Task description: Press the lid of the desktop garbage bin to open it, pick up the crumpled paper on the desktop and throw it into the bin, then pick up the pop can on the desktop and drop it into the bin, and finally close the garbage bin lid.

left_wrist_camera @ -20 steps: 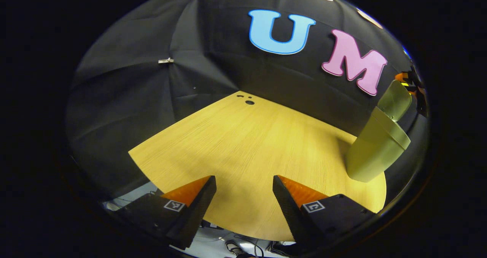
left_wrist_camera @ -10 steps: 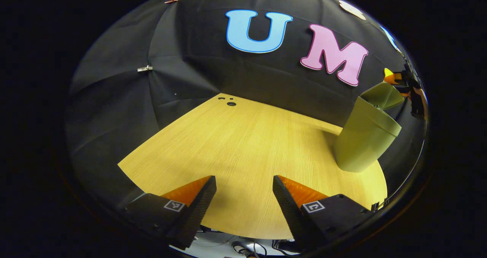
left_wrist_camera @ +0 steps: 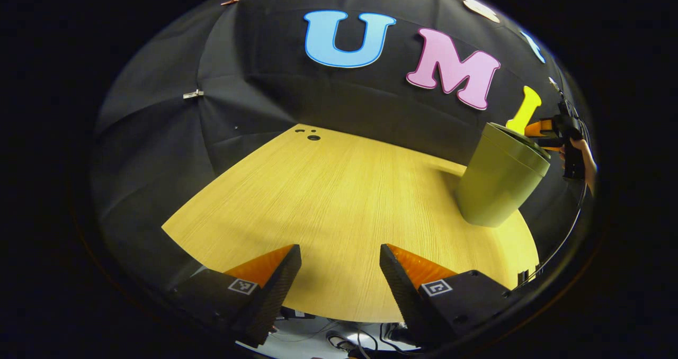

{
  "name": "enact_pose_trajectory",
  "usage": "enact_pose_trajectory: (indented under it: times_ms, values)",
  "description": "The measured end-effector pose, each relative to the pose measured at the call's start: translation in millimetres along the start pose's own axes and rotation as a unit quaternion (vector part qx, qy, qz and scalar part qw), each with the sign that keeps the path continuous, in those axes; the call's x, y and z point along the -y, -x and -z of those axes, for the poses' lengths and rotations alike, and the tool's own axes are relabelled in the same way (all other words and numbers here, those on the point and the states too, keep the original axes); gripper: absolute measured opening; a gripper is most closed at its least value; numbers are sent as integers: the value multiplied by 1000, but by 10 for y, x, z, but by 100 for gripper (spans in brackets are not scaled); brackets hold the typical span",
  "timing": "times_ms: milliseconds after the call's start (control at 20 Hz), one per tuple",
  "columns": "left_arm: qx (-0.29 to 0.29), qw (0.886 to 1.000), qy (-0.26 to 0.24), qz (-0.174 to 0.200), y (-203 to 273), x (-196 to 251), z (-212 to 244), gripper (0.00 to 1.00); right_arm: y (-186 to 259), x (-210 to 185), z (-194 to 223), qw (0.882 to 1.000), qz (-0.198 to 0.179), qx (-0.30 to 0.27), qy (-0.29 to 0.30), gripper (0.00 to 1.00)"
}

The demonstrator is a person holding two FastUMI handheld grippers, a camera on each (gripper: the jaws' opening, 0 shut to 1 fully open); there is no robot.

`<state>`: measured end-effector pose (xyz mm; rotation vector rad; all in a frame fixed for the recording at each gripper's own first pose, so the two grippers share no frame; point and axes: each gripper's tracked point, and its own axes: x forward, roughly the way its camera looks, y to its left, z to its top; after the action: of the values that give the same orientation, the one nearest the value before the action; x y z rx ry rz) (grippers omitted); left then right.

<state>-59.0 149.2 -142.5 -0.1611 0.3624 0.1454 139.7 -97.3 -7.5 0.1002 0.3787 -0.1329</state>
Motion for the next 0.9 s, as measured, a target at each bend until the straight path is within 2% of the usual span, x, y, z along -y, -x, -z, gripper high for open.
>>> enact_pose_trajectory:
  times_ms: [400, 600, 900]
  values:
    - [-11, 999, -25, 27, 32, 119, 71, 96, 106, 6, 88, 999, 3, 33, 5, 97]
    - [-9, 999, -31, 37, 27, 199, 88, 96, 56, 5, 155, 1000, 6, 11, -5, 98]
    - [6, 999, -25, 41, 88, 291, 37, 96, 89, -21, 108, 1000, 1, 29, 3, 98]
